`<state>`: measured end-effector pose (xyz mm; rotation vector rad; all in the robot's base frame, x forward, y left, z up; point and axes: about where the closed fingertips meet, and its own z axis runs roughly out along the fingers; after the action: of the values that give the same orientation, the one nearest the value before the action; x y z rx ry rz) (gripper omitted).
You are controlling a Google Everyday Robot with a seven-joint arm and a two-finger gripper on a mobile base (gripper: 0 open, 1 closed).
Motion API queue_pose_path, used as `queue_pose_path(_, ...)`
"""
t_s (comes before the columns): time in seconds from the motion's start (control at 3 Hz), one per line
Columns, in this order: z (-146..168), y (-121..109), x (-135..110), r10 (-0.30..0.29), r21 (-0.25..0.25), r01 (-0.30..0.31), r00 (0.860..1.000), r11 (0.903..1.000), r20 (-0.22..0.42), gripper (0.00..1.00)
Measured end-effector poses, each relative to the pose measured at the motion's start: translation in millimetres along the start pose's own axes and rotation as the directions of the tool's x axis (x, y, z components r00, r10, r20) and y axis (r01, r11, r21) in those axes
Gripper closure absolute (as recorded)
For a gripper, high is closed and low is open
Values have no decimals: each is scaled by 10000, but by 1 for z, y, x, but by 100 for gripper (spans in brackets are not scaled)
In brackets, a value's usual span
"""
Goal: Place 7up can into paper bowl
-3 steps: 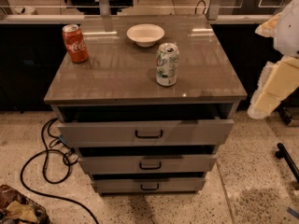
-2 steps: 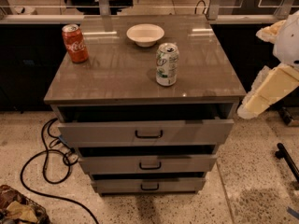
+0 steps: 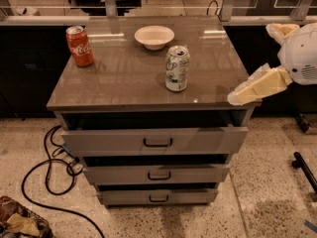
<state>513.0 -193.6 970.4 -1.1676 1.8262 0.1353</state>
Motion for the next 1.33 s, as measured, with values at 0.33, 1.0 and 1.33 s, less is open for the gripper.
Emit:
queue_pose_path(0.33,21,-13,-1,522,117,-545,9878,9984,1469,0)
queue_pose_path(1.0,48,-18,-3,744,-34,-753,9757,9972,2060,0)
queue_pose_path(1.33,89,-27,-5,1190,-305,-1154,9372,9928,3277,0)
